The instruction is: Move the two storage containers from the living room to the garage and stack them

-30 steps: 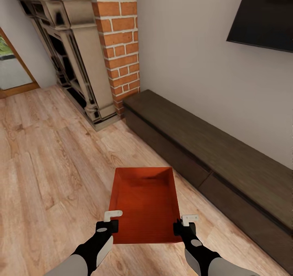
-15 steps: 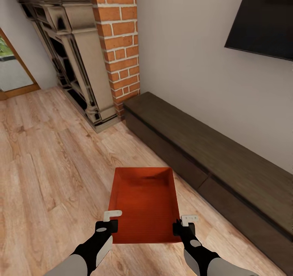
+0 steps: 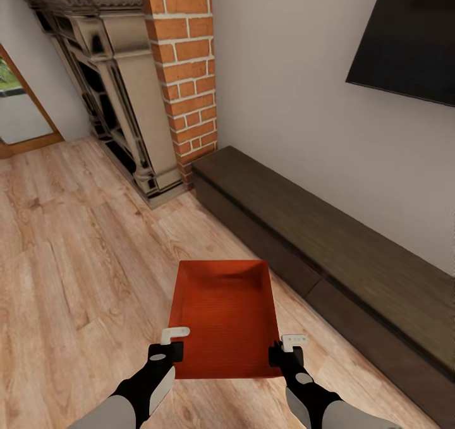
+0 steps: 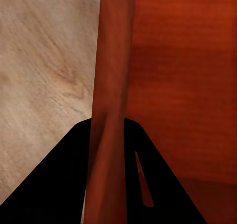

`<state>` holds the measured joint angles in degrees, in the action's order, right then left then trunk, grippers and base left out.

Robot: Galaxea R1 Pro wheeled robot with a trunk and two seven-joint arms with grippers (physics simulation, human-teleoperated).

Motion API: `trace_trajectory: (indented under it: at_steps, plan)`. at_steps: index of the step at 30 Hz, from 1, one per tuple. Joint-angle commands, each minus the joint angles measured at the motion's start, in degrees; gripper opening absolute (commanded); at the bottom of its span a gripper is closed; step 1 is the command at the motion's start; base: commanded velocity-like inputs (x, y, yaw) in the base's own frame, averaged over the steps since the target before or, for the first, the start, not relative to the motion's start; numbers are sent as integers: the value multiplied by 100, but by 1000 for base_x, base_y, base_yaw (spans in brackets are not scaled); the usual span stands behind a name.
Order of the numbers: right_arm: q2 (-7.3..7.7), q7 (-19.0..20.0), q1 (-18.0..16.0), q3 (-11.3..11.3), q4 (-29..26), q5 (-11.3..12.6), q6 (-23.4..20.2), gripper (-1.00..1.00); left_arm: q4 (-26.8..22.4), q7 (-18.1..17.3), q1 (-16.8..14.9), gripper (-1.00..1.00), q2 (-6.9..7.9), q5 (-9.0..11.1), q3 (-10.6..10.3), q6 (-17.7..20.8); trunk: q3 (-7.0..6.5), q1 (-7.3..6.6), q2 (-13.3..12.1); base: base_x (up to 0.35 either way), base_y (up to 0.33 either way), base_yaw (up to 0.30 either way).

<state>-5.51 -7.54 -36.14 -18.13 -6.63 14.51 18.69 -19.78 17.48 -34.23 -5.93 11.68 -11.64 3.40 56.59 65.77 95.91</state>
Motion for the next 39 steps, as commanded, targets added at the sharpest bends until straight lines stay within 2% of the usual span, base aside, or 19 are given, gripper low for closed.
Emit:
trace_trajectory:
  at_steps: [1,39]
  plan:
    - [-3,51,1,37,-5,-19,-6,-100,-27,80,-5,-100,4,89,169,38,-15,-23,-40,0,0,0]
    - [-14,37,1,34,-5,-19,10,-100,-31,80,-6,-100,13,89,171,38,-699,-858,-1564,0,0,0]
